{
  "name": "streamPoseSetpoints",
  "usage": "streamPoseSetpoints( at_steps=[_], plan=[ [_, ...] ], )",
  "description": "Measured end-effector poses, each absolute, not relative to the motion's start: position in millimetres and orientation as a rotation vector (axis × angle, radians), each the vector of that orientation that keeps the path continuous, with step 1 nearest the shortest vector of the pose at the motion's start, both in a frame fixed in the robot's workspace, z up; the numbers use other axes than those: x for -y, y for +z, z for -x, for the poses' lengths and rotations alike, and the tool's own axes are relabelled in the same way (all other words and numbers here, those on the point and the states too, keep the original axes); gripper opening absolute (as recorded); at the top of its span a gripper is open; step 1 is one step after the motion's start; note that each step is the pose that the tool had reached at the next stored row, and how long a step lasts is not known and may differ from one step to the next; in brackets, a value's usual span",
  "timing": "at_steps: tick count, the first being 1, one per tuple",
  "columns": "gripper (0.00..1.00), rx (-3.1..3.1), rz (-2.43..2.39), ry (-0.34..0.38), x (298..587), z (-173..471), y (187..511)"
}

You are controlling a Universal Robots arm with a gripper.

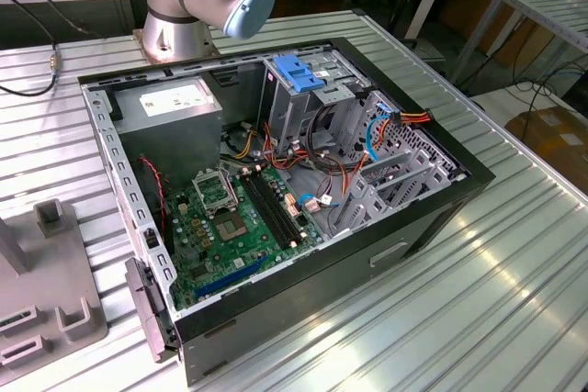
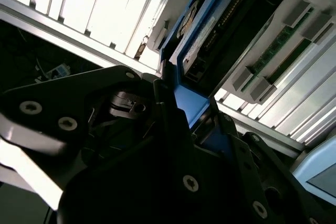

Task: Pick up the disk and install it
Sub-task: 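Pick up the disk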

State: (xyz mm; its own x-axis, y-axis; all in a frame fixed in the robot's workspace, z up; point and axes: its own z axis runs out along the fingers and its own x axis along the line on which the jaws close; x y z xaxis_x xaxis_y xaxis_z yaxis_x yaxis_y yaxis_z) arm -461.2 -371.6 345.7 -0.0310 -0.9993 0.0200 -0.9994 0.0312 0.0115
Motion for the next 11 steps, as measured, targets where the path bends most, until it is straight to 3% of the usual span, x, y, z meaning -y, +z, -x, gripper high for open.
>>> streamPoseSetpoints(
  at_steps=[11],
  plan=[
    [0.37, 2.240, -2.171, 0.009, 371.6, 461.2, 352.4]
  ],
)
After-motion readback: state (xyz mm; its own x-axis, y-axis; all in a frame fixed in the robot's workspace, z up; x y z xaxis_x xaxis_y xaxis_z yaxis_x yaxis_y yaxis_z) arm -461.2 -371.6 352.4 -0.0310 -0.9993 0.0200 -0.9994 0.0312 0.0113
